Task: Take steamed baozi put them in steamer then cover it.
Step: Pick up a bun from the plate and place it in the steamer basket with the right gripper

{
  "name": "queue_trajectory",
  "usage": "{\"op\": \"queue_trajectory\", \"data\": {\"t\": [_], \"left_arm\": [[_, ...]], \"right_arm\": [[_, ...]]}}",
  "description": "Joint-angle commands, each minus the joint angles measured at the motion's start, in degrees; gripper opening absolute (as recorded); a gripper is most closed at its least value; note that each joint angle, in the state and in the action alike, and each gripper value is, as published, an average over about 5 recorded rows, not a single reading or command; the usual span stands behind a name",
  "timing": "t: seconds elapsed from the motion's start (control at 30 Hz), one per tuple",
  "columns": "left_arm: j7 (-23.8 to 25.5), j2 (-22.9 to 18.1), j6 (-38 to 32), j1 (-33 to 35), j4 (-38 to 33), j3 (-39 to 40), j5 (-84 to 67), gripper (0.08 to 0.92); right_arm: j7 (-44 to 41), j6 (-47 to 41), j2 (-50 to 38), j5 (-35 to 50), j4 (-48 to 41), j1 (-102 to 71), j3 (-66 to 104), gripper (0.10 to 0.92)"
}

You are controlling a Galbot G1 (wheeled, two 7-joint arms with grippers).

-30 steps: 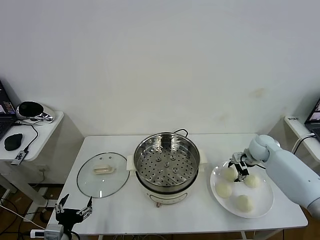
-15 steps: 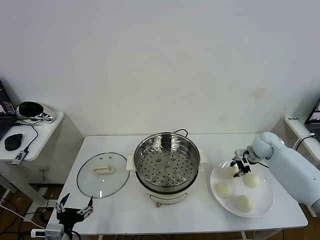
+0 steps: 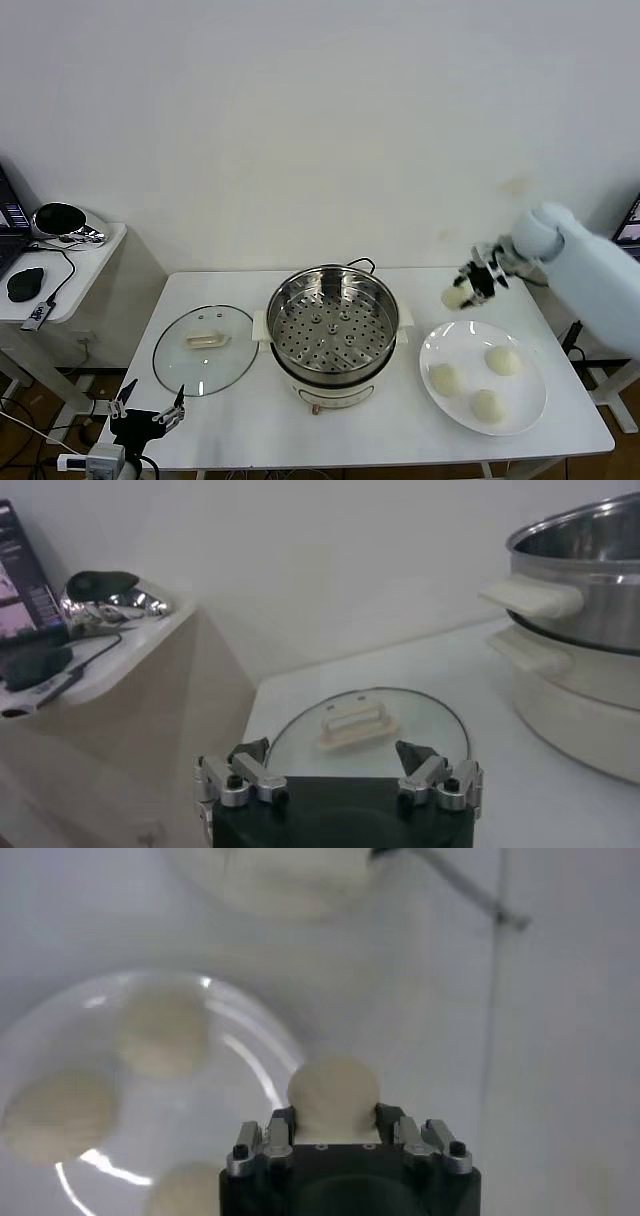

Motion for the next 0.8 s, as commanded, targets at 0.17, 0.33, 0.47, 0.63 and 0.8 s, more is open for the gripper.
{"op": "queue_trajectory", "data": {"t": [0.17,0.33,0.47,0.63,0.8], "left_arm": [[-0.3,-1.0,0.0,0.8,-1.1,-0.9,0.1,0.823],[-0.4,-1.6,0.0,1.3,-1.3,-1.3,0.4,0.823],[-0.4,-2.1,0.0,1.7,-1.7,-1.5,0.8,0.823],[-0.5,-2.5,0.0,2.6,-2.4,-1.7,1.3,0.823],[-0.5,-2.8,0.0,3.3,-2.9,-1.8,1.6,0.823]], "right_arm": [[-3.3,28.9,19.6,3.3,-9.1,14.4,-9.0,0.513],[2.2,39.4,23.4,-2.3,-9.1,12.1,-9.5,0.511],[4.0,46.2,25.3,-3.3,-10.4,11.0,-10.7,0.513],[5.2,46.2,25.2,-4.6,-7.6,10.1,-12.3,0.509],[6.6,46.3,25.7,-8.5,-6.2,9.3,-13.3,0.509]]}}
